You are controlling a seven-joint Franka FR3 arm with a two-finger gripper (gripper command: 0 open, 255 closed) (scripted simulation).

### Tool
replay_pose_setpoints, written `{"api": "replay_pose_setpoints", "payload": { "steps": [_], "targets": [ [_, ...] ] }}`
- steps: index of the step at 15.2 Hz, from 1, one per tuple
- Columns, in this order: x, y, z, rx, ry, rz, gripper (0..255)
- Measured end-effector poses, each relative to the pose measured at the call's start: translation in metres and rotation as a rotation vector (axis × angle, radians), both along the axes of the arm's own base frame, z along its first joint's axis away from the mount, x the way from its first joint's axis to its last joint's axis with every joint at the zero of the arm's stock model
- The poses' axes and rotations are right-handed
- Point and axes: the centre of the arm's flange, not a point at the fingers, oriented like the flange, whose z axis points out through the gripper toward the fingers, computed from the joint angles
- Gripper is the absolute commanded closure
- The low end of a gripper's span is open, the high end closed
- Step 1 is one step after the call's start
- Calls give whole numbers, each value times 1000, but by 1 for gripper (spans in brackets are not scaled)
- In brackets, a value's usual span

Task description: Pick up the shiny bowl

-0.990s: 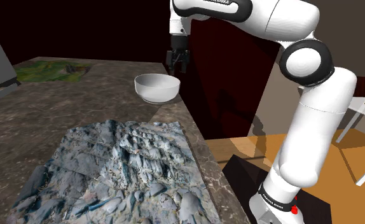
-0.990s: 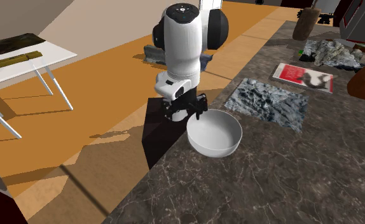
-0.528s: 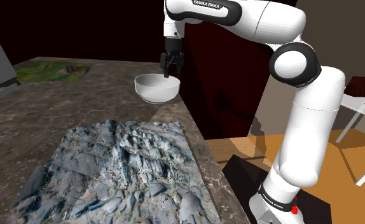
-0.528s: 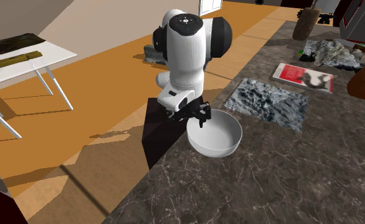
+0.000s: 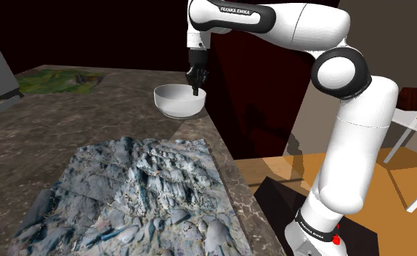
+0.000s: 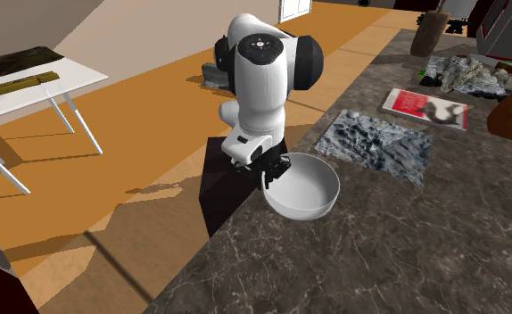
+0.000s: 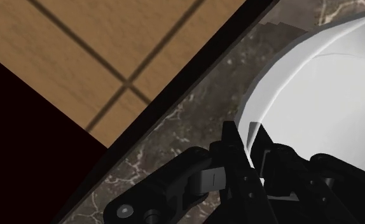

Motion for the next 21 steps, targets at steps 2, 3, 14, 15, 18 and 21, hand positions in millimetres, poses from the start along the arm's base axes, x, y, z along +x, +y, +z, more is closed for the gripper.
{"api": "replay_pose_setpoints", "payload": {
  "steps": [2,3,14,15,18,21],
  "targets": [
    [0,0,0,0,-1,0,255],
    [0,0,0,0,-2,0,255],
    [0,1,38,0,1,0,255],
    [1,-1,43,0,1,0,255],
    [1,-1,58,0,1,0,255],
    [1,1,75,0,1,0,255]
  ]
}}
